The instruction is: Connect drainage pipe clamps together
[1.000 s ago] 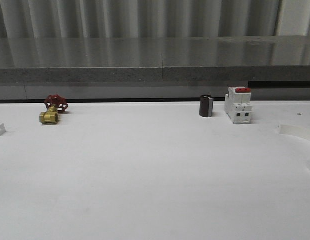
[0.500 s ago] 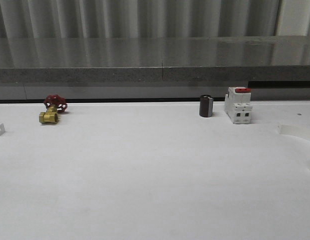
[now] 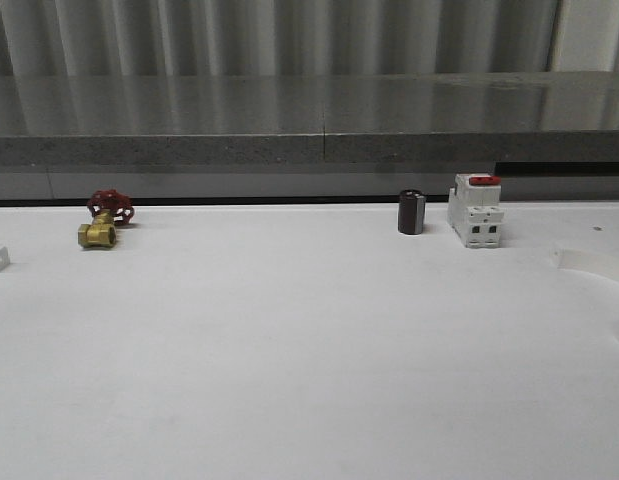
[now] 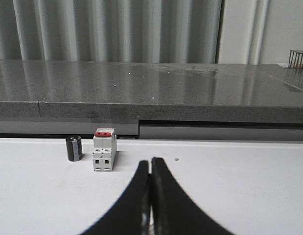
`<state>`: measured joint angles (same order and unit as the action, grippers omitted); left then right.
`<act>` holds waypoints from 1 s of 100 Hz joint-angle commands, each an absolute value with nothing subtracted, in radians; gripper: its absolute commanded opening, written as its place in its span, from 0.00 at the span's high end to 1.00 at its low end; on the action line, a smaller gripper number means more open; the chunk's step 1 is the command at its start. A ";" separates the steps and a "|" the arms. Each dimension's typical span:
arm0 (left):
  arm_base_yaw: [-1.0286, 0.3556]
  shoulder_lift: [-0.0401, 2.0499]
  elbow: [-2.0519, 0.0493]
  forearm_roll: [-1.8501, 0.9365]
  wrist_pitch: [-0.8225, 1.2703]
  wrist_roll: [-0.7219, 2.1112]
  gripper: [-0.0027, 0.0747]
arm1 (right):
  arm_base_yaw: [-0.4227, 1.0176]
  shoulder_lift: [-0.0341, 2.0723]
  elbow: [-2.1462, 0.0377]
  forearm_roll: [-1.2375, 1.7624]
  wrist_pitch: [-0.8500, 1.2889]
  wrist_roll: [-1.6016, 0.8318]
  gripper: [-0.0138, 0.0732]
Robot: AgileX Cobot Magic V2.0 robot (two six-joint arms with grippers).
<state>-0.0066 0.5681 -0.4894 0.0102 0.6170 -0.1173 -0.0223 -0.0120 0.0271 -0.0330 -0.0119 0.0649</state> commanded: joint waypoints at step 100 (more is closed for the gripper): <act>0.073 1.898 -1.416 0.138 0.858 -0.038 0.29 | -0.024 -0.031 0.012 -0.033 -0.095 0.063 0.92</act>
<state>0.0633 1.9298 -1.3734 0.1251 0.8706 -0.0383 -0.0223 -0.0120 0.0271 -0.0330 -0.0119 0.0649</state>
